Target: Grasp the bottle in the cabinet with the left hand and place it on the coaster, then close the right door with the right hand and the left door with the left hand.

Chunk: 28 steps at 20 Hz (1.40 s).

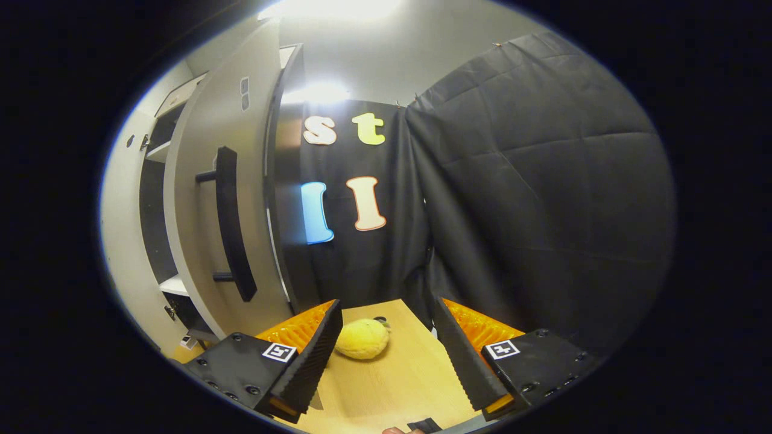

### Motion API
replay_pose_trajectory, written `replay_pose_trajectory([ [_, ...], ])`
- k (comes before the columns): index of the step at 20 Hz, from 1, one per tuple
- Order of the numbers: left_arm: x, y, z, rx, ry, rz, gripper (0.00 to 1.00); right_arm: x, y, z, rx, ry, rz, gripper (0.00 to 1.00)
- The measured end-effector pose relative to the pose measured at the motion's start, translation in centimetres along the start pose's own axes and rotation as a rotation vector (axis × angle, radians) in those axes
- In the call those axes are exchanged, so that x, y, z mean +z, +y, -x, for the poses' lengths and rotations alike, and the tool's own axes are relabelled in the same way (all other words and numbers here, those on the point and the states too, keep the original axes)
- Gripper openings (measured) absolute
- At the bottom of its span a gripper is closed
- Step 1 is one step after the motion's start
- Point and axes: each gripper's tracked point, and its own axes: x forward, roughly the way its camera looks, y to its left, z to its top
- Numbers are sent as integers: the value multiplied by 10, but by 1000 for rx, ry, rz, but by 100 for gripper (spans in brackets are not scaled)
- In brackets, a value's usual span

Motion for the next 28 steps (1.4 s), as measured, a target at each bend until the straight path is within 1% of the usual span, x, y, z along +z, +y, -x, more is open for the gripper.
replay_pose_trajectory([
  [1,7,3,-6,21,-10,-2,99,7,1,-2,20,-12,15,98],
  [4,19,3,-17,83,-5,18,99,21,4,-8,80,-30,30,98],
  [6,25,3,-23,110,-6,63,99,28,3,-11,115,-35,32,98],
  [8,31,8,-28,143,-10,109,99,32,10,-14,171,-30,20,98],
  [9,34,11,-26,164,-16,107,99,34,13,-15,199,-24,19,98],
  [10,37,15,-25,181,-19,91,94,37,13,-17,221,-24,21,98],
  [11,39,17,-22,192,-17,72,94,41,14,-21,236,-26,22,98],
  [13,43,17,-17,197,-14,45,99,47,19,-26,264,-26,25,98],
  [14,43,16,-16,197,-13,37,94,53,23,-27,274,-29,24,98],
  [16,38,18,-12,217,-1,6,94,65,31,-29,295,-33,9,98],
  [17,34,19,-11,222,7,-6,91,69,38,-30,310,-34,-4,98],
  [18,29,16,-10,214,14,-5,94,75,44,-31,326,-33,-13,98],
  [19,22,14,-11,201,24,8,99,79,49,-31,336,-33,-16,98],
  [20,19,14,-13,193,31,16,99,84,53,-31,345,-37,-17,98],
  [21,13,16,-13,188,37,19,94,88,58,-29,352,-42,-16,98],
  [22,9,18,-12,186,38,15,94,88,64,-28,357,-36,-14,92],
  [23,6,21,-12,181,37,7,94,86,66,-26,337,-28,-5,97],
  [24,2,25,-15,174,39,4,99,84,63,-25,322,-30,8,96],
  [25,-3,28,-16,165,43,8,99,86,64,-25,312,-36,13,96],
  [26,-6,31,-18,155,52,20,94,84,68,-25,301,-25,12,96],
  [28,-11,38,-18,131,52,41,94,80,72,-19,287,5,-5,96],
])
